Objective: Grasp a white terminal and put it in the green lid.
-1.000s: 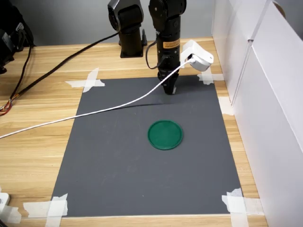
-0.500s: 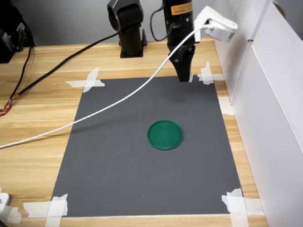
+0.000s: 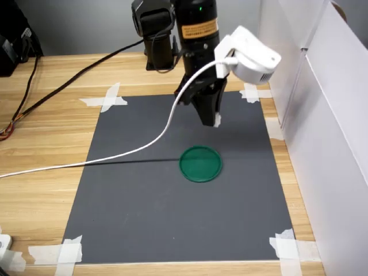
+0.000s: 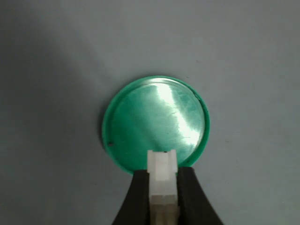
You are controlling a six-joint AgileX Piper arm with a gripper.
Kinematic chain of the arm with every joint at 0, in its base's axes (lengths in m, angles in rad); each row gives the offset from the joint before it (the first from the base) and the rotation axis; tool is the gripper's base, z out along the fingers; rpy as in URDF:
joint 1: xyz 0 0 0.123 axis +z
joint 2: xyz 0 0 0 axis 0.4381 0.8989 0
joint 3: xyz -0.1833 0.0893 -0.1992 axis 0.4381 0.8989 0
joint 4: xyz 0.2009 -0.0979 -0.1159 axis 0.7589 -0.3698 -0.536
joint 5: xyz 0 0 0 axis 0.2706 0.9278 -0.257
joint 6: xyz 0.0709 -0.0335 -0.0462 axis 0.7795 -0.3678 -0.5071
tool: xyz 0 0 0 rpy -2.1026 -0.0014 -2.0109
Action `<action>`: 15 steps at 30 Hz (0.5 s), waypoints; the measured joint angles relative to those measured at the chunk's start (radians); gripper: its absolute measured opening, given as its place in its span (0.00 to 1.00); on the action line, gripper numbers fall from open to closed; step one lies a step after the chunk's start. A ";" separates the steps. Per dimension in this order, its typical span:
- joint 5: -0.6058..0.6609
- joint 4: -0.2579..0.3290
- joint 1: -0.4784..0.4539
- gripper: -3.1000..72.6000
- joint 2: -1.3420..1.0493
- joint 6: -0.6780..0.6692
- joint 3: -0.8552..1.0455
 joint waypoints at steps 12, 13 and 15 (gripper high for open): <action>0.000 -0.036 -0.007 0.15 0.154 0.017 -0.007; 0.000 -0.047 -0.007 0.15 0.159 0.019 -0.007; 0.000 -0.066 -0.007 0.15 0.169 0.024 -0.007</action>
